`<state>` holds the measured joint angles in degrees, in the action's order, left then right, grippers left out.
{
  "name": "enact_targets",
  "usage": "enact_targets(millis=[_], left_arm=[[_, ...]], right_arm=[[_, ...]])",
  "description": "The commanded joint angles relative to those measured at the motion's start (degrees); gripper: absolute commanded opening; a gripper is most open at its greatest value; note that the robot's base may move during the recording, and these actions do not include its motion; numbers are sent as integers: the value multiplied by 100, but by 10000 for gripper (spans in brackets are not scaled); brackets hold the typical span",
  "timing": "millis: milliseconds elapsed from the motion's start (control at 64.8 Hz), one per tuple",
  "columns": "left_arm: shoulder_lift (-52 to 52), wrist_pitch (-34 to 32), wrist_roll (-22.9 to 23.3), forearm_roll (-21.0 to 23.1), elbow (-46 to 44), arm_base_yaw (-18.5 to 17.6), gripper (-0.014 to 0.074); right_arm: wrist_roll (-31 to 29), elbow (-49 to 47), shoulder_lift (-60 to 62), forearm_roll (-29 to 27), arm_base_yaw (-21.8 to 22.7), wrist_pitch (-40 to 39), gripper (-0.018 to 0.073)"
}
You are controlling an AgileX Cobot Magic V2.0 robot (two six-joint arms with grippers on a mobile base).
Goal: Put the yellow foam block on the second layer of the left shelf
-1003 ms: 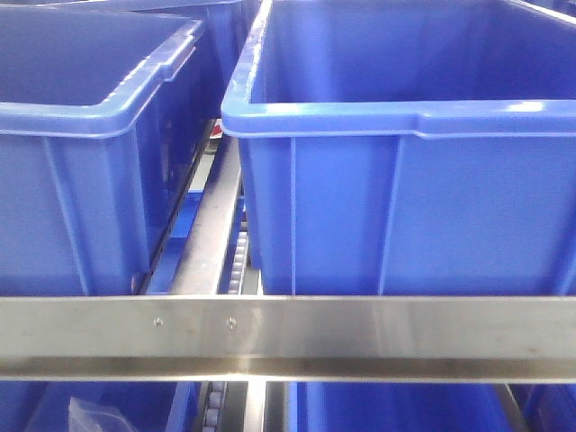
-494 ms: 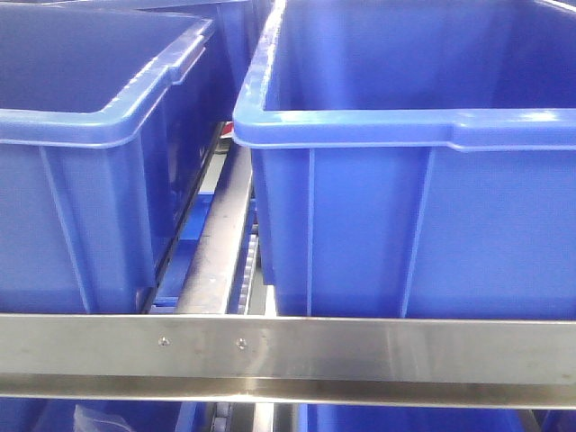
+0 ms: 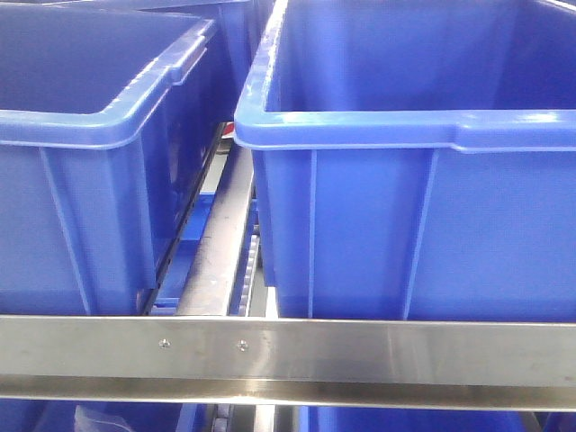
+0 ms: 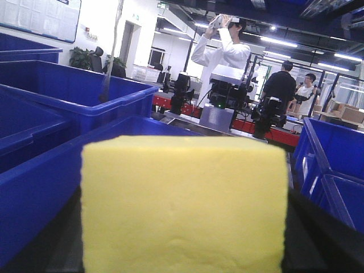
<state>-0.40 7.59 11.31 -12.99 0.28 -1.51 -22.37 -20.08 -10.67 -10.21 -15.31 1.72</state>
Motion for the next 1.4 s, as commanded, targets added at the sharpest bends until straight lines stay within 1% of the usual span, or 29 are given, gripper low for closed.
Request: enact_targets(millis=[0,216,355,494,726,849,972,1127,1389], left_arm=[[-77,-490,22,18,148,-4,136],[-77,-490,22,18,148,-4,136],[-77,-490,22,18,148,-4,136],[-77,-490,22,18,148,-4,136],[-77,-490,22,18,148,-4,136],[-77,-490,22,18,148,-4,136],[-77,-490,22,18,148,-4,136],[-77,-490,22,18,148,-4,136],[-77,-490,22,18,148,-4,136]], right_arm=[[-41,-174,-75,-26,31,-476,276],[-41,-289,-109,-20,31,-360,276],[-41,-880,-732,-20,31,332,276],[-14,-1788,-1948,-26,31,1189,276],[440,-3363,-4000,-26,31,2344,276],[609,-4219,-5050,-26,31,2852,276],[678,-4860,-6028,-26,31,3257,276],[678,-5298,-7010,-20,31,3311,276],[678,-5392,-8042,440,31,2905,276]])
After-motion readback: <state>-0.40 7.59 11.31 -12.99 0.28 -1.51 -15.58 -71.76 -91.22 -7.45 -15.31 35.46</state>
